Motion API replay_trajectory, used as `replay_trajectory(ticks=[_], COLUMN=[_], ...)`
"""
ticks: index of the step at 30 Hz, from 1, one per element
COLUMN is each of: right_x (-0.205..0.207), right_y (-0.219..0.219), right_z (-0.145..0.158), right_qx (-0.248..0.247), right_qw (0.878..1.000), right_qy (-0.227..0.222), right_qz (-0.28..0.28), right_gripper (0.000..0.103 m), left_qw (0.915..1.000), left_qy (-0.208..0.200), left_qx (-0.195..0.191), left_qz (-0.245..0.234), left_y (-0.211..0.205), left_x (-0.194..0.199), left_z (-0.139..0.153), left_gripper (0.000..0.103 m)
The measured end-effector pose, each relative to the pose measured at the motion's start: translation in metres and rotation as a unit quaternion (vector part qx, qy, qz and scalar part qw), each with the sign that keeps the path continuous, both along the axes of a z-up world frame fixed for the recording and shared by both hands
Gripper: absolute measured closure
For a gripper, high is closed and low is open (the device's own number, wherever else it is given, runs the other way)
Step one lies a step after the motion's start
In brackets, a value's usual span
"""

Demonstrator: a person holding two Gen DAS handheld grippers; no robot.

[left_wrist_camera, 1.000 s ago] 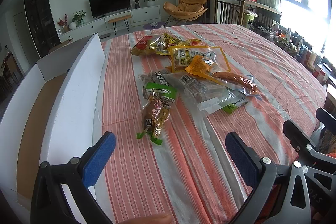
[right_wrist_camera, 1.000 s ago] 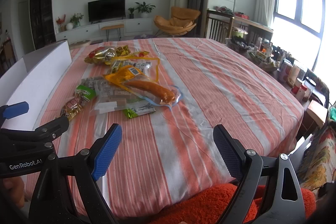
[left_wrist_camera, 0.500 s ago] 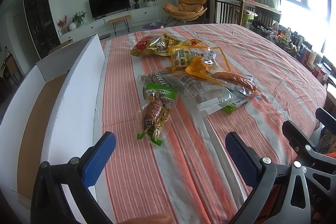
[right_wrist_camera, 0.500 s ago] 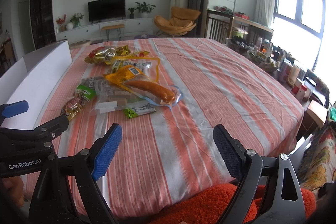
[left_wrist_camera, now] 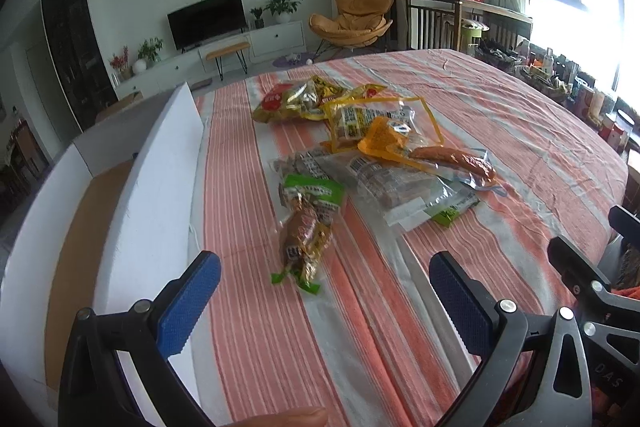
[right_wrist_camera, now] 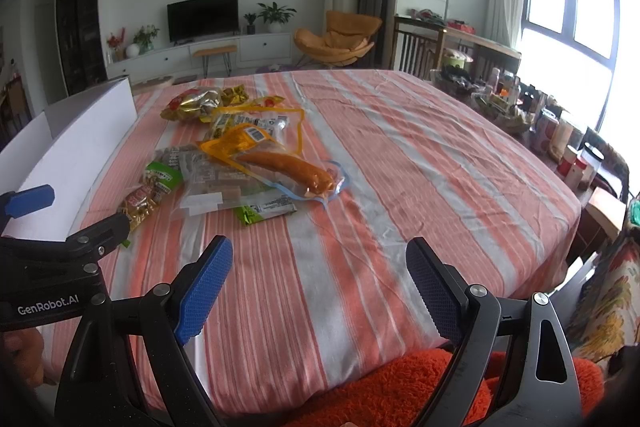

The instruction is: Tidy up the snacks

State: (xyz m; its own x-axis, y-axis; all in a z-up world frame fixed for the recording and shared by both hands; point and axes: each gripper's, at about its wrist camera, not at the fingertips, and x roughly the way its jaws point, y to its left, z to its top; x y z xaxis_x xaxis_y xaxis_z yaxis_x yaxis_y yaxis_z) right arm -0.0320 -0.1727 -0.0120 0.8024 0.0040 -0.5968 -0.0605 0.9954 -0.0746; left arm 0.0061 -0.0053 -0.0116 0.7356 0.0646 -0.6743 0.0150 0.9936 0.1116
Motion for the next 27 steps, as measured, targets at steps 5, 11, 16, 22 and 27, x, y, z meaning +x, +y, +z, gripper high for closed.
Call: replay_trajectory(ticks=[5,11,16,22,27], right_x=[0.0,0.0,0.0,0.001,0.0], right_y=[0.0,-0.001,-0.002,-0.002,-0.004], right_z=[0.0,0.0,-0.003,-0.004,-0.002], right_qx=[0.0,0.002,0.012,0.015,0.02], right_qw=[1.0,1.0,1.0,1.0,1.0], right_qy=[0.001,0.001,0.004,0.008,0.009], right_qz=[0.0,-0.001,-0.004,-0.005,-0.007], right_gripper=[0.012,0.012,0.012,0.012,0.012], left_qw=[0.9996,0.9994,0.9994,0.9994,0.9999], left_qy=[-0.016,-0.01,-0.001,-0.01,0.01], left_qx=[0.02,0.026,0.025,0.025,0.009], left_qz=[-0.015,-0.018,-0.023,-0.023,-0.002], left_y=[0.002,0.008,0.015,0.026,0.043], left_x=[0.014,0.024,0.038,0.059,0.066], left_z=[0.006,0.001,-0.004,0.001,-0.004], left_gripper=[0.0,0.0,0.0,0.0,0.0])
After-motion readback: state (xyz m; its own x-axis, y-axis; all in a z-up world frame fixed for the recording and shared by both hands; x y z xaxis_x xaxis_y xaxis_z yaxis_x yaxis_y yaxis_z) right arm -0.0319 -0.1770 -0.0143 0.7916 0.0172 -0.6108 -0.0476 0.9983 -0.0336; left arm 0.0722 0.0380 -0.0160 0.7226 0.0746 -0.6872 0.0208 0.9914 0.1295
